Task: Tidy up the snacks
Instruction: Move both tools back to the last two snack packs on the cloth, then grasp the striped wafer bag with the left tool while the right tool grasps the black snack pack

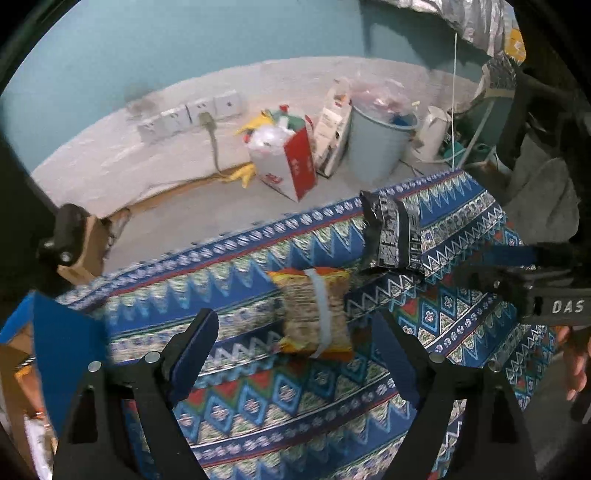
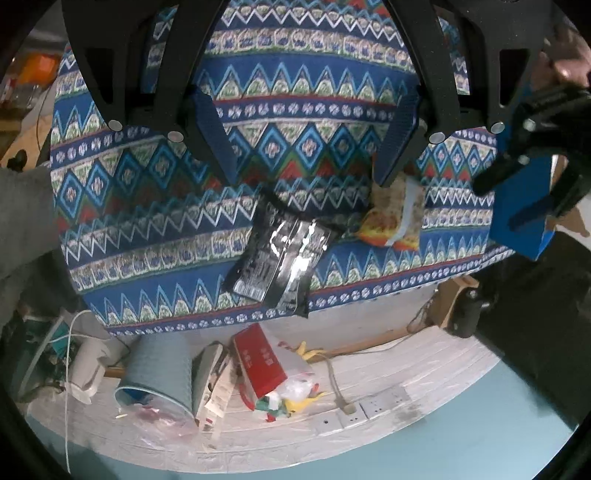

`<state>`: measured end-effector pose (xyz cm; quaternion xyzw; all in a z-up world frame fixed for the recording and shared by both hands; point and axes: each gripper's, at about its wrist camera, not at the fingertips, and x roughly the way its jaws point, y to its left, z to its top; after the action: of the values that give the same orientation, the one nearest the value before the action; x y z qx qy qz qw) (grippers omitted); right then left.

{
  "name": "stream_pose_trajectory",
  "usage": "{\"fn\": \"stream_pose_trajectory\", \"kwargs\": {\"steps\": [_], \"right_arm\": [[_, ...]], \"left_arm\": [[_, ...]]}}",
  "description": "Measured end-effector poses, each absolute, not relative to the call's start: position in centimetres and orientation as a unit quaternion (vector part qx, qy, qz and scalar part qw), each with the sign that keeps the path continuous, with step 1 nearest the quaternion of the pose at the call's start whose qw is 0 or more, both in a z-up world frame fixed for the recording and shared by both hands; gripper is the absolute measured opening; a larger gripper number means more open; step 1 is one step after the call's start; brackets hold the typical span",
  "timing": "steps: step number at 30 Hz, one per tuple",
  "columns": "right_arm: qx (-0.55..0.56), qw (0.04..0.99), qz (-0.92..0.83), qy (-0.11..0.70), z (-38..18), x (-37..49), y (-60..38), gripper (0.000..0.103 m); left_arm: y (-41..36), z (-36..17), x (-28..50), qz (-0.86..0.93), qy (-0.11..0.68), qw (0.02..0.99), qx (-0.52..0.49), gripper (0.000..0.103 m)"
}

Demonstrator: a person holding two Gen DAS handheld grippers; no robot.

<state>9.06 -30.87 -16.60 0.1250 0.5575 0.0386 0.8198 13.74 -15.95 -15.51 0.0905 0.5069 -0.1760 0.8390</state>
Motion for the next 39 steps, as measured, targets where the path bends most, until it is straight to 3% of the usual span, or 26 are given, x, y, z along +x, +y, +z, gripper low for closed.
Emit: {"fn": "stream_pose_trajectory", "kwargs": {"steps": [14, 16, 18, 21, 37, 39], "right_arm": [[0.123, 0.802, 0.036, 0.583, -20.6, 13.3, -32.0, 0.075], [0.124, 0.801, 0.034, 0.585, -21.2, 13.9, -31.9, 0.075], [0.131, 0.801, 0.033, 0.583, -21.7, 14.5, -31.9, 0.075], [0.144, 0.801, 0.028, 0.581, -22.3, 15.6, -31.7, 0.075], [0.085, 0.807, 0.001, 0.584, -25.0, 18.0, -28.5, 0.075], [0.053, 0.813, 0.001, 0.58, -24.9, 17.6, -27.9, 0.064]], "left_arm": [[-17.2, -23.6, 17.3, -0.144, 0.578, 0.8, 0.065, 0.087], [-16.8, -23.9, 17.4, -0.153, 0.582, 0.798, 0.039, 0.078], [-16.4, -24.2, 17.4, -0.158, 0.585, 0.795, 0.029, 0.051], [-16.2, -23.8, 17.1, -0.153, 0.572, 0.805, 0.049, 0.045], [-10.8, -22.6, 16.8, -0.122, 0.559, 0.819, 0.045, 0.043], [-10.4, -22.7, 16.7, -0.12, 0.56, 0.819, 0.043, 0.043]]}}
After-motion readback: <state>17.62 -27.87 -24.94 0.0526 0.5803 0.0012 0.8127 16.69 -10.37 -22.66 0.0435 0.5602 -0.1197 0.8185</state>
